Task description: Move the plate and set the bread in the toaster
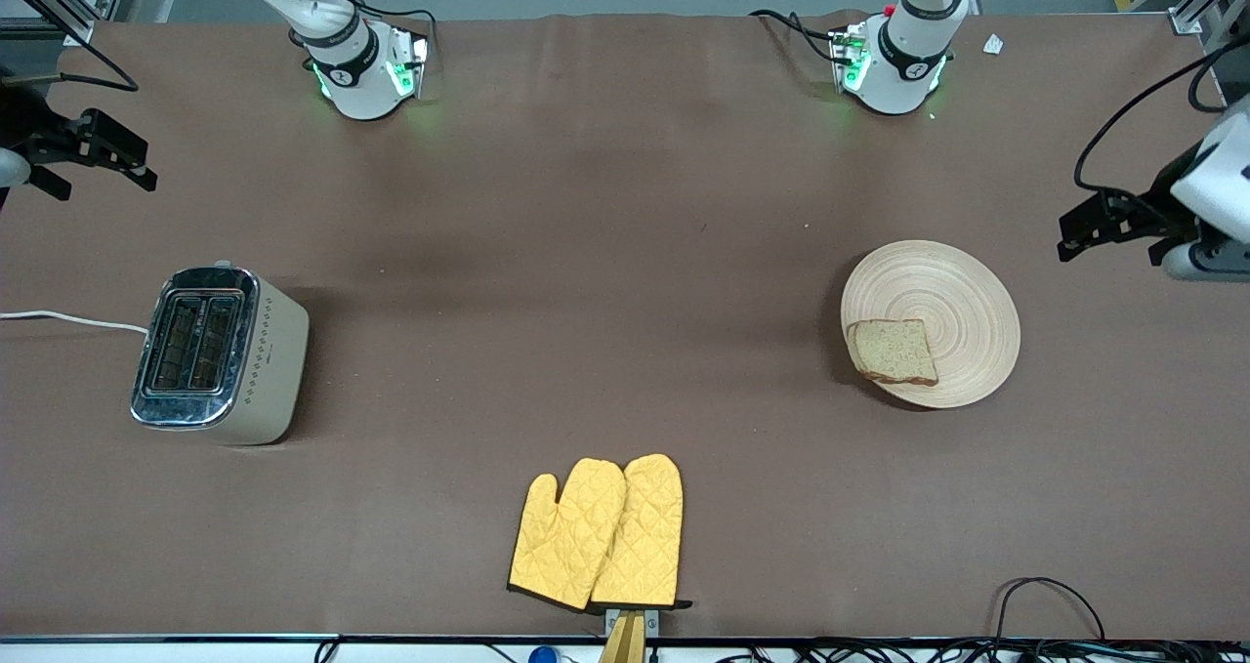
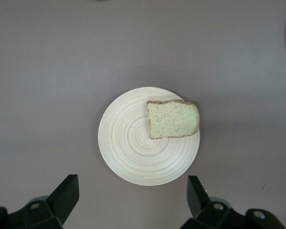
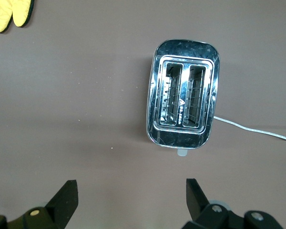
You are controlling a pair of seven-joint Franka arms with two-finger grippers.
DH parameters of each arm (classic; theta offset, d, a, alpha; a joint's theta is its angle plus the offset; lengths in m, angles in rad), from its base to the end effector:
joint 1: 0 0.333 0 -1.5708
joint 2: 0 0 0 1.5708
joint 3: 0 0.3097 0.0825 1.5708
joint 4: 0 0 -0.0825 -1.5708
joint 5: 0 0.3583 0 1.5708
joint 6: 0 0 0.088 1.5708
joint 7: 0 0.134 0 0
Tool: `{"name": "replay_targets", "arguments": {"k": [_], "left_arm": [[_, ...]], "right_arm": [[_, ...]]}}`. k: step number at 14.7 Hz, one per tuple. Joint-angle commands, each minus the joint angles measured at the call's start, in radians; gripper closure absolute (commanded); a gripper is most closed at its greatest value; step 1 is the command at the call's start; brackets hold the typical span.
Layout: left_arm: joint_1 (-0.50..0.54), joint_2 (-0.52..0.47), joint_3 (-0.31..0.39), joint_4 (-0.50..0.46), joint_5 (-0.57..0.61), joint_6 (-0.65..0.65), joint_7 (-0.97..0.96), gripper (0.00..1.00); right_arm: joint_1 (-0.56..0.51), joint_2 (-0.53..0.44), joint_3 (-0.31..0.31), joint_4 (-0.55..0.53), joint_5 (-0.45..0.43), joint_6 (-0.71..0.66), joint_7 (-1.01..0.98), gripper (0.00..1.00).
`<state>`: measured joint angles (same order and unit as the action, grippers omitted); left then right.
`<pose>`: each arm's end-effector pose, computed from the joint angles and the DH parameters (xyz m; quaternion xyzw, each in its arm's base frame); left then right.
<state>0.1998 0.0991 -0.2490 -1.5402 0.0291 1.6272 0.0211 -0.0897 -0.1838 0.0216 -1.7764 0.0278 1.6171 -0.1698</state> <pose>0.5613 -0.0177 0.5573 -0.9994 0.0355 0.0045 0.0024 0.4750 -0.0279 0.5954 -0.9986 -0.0502 -0.0136 0.0104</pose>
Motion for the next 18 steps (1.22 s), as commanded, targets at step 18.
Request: {"name": "replay_targets", "arguments": {"k": [18], "left_arm": [[0.510,0.658,-0.006,0.015,-0.540,0.082,0.823,0.38]], "right_arm": [[-0.004,0.000,0.008,0.006,0.006,-0.002,0.001,0.00]]}}
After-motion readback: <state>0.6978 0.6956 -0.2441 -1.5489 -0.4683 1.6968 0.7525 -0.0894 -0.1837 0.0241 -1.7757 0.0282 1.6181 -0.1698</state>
